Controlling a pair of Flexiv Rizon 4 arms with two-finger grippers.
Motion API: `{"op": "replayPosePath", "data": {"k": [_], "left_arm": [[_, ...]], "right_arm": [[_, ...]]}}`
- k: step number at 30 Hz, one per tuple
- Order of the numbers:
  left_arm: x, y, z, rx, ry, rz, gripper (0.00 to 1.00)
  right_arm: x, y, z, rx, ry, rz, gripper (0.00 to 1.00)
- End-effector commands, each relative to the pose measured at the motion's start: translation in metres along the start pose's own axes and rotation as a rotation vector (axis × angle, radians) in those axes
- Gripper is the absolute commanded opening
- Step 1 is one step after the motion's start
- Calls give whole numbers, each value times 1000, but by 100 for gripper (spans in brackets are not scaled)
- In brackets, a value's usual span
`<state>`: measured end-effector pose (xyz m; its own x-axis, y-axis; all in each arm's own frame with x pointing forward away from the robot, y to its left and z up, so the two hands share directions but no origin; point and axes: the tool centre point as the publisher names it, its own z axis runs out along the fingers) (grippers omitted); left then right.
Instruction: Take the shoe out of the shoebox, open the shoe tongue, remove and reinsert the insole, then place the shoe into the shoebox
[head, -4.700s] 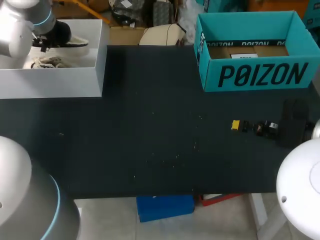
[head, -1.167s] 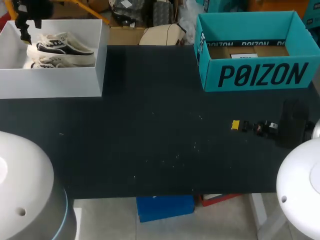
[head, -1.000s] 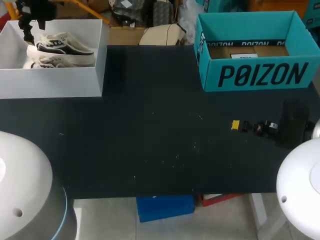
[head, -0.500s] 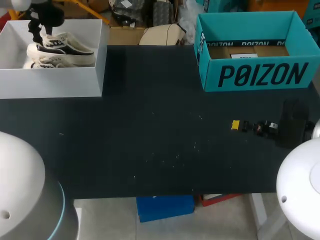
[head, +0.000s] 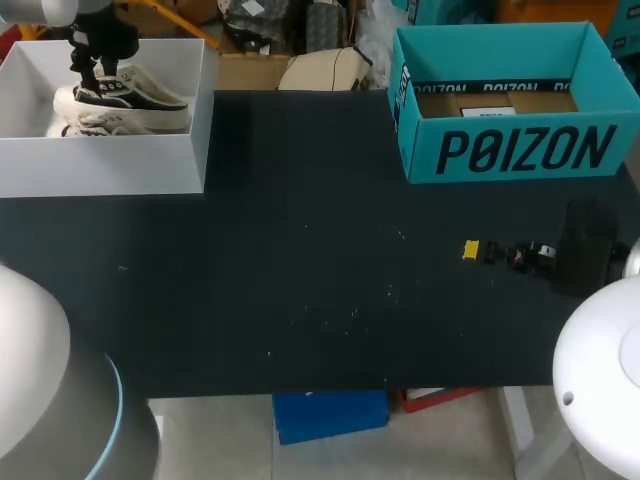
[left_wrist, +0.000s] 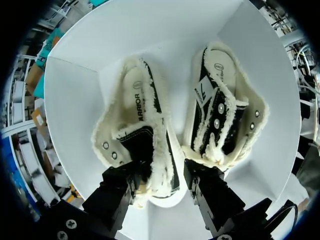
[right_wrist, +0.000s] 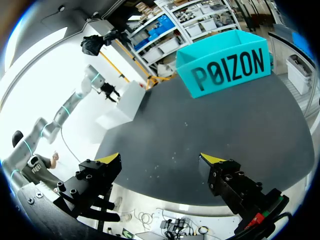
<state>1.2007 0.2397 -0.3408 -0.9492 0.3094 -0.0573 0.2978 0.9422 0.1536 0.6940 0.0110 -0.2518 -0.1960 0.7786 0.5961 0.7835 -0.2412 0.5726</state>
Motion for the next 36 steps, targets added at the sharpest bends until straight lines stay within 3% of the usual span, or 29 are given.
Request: {"op": "replayPosePath", "data": {"k": [1,17,20,25,36], "left_arm": [[-12,0,9,0,56,6,46],[-13,-4,37,-22,154,55,24],[-12,-6,38,-23,156,66,0],[-7,-10,32,-33,136,102,0],[6,-9,6,-18,-50,202,0]], "right_arm": [[-1,2,-1,12,3,4,100],[-1,2,-1,12,3,4,100],[-1,2,-1,12,3,4,100],[-1,2,-1,12,3,4,100],[-1,2,-1,12,3,4,100]]}}
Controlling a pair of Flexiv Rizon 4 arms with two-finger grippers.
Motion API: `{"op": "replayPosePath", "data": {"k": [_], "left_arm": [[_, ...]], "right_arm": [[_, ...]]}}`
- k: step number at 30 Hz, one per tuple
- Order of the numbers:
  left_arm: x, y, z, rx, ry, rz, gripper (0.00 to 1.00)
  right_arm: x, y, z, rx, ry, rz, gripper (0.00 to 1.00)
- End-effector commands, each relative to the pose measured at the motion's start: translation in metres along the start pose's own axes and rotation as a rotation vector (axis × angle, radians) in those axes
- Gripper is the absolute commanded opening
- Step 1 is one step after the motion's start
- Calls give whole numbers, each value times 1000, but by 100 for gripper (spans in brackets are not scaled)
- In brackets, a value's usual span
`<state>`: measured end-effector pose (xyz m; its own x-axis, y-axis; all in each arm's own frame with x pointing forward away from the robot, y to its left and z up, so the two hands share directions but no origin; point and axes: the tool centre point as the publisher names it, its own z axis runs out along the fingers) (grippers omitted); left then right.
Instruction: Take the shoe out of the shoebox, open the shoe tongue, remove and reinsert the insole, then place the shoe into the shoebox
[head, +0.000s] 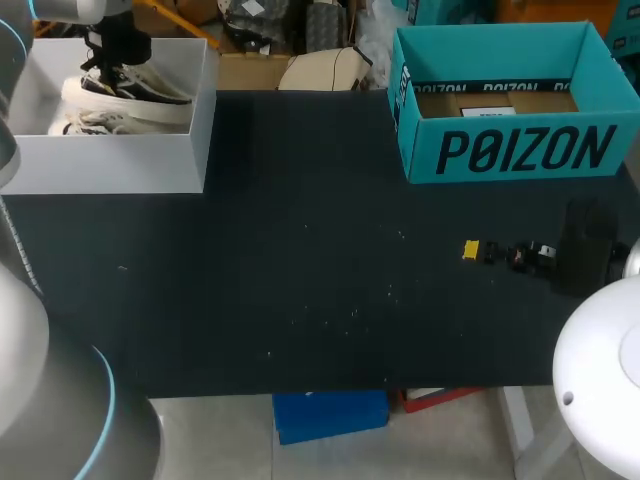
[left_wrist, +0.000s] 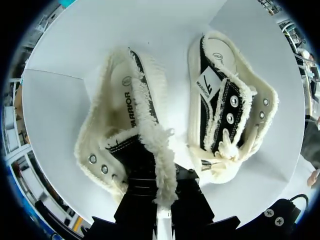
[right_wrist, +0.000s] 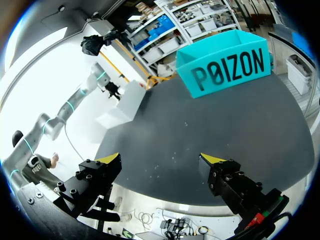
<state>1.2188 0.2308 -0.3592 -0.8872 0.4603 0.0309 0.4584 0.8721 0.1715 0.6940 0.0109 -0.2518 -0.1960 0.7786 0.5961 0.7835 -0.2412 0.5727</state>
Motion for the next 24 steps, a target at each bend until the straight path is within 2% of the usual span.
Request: {"op": "replayPosePath", "data": {"k": [1,7,16,24], "left_arm": [[26,-9,-13,-6,-124,40,0],[28,-11,-2,1,-141,32,0],[20,-11,18,33,-205,-50,0],[15,-7,8,45,-278,-61,0]], "right_arm": [[-1,2,-1,13,3,4,100],[-1,2,-1,13,3,4,100],[-1,2,-1,13,3,4,100],[-1,2,-1,13,3,4,100]]}}
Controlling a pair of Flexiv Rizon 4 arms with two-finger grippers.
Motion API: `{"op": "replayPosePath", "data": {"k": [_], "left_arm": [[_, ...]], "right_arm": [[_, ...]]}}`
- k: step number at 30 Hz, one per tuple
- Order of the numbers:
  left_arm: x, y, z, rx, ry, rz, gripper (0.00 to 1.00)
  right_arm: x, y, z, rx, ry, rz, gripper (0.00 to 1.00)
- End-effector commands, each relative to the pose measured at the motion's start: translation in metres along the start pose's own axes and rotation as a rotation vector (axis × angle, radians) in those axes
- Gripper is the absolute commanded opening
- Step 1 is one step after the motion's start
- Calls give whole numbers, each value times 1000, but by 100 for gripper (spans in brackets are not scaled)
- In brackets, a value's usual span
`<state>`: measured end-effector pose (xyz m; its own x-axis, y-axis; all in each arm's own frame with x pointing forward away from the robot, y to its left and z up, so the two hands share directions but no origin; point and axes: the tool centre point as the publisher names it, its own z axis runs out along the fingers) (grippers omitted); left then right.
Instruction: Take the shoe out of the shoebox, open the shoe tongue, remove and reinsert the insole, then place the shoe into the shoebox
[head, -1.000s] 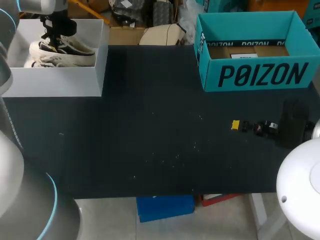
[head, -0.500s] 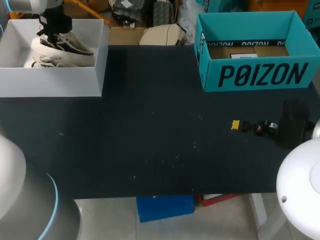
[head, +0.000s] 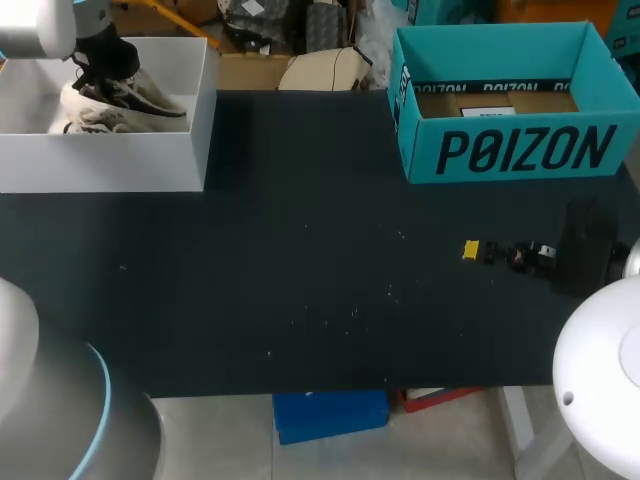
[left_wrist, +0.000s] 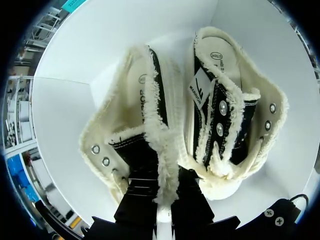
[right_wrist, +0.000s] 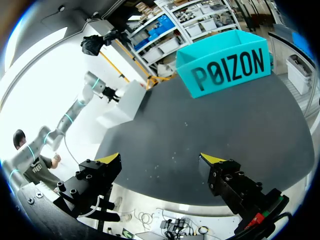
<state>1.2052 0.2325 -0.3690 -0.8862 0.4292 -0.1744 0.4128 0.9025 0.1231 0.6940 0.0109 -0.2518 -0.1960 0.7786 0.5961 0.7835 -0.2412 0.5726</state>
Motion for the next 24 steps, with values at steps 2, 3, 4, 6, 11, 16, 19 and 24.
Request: {"op": "replayPosePath", "data": {"k": [2,3,4,6,11,16,19,24], "left_arm": [[1,0,-4,2,-81,-5,0],[1,-1,-6,6,-87,-9,0],[0,-1,-7,9,-87,-12,0],[-1,-1,-10,9,-95,-11,0],[-4,-2,-18,15,-126,-10,0],[-5,-4,-7,20,-117,-15,0],[-4,-5,6,27,-111,-35,0],[-3,-7,18,50,-109,-42,0]], "right_arm": [[-1,2,-1,13,3,4,100],[-1,2,-1,13,3,4,100],[-1,2,-1,13,3,4,100],[-1,2,-1,13,3,4,100],[-1,2,-1,13,3,4,100],[-1,2,-1,13,3,4,100],[-1,2,-1,13,3,4,100],[-1,2,-1,13,3,4,100]]}}
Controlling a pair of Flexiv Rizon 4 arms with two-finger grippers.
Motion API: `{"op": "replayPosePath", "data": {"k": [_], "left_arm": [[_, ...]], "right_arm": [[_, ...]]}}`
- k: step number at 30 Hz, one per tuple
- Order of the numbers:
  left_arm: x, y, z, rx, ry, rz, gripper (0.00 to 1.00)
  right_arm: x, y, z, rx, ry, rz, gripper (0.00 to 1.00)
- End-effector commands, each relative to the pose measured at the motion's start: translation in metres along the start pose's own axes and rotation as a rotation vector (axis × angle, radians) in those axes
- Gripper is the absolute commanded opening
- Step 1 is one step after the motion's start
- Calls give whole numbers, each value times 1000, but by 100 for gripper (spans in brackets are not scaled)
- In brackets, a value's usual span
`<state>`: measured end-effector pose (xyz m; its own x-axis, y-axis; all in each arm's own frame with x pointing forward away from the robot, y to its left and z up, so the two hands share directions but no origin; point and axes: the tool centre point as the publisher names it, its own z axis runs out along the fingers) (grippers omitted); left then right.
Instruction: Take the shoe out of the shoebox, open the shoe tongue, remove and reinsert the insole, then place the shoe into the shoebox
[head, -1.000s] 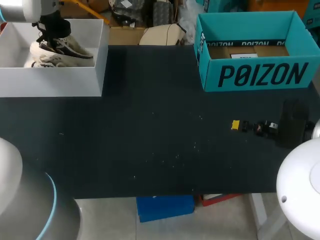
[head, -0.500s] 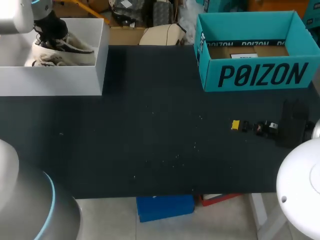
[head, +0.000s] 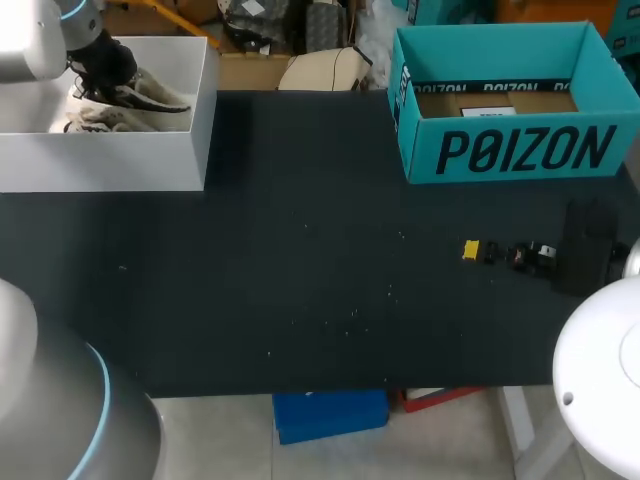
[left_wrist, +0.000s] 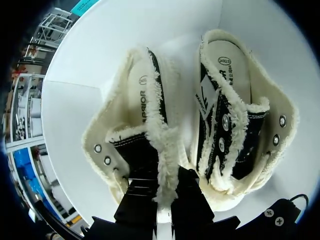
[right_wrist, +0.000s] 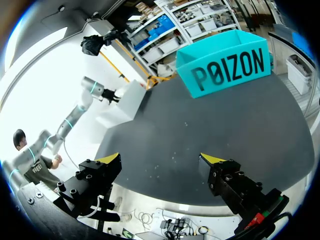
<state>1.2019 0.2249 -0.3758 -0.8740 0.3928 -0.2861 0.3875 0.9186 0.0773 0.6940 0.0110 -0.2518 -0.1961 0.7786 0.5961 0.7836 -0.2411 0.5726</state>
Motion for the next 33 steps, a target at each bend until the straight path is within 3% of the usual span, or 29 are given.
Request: {"op": "replayPosePath", "data": {"k": [1,14,24,25,26,28,29,31,32,33], "left_arm": [[-2,2,15,7,9,0,0],[-5,7,-3,6,-51,5,0],[1,2,18,31,12,1,0],[1,2,18,35,23,-5,5],[1,2,17,25,34,-4,37],[0,5,12,42,55,-18,38],[-2,6,9,3,74,-21,40],[-4,8,-4,31,97,-17,50],[-6,9,-11,-11,118,-16,50],[-6,9,-19,20,119,0,50]], "right_arm": [[-1,2,-1,12,3,4,100],[-1,2,-1,12,3,4,100],[-1,2,-1,12,3,4,100],[-1,2,-1,12,3,4,100],[-1,2,-1,12,3,4,100],[-1,2,-1,12,3,4,100],[-1,2,-1,12,3,4,100],[-1,2,-1,12,3,4,100],[-1,2,-1,12,3,4,100],[-1,2,-1,12,3,4,100]]}}
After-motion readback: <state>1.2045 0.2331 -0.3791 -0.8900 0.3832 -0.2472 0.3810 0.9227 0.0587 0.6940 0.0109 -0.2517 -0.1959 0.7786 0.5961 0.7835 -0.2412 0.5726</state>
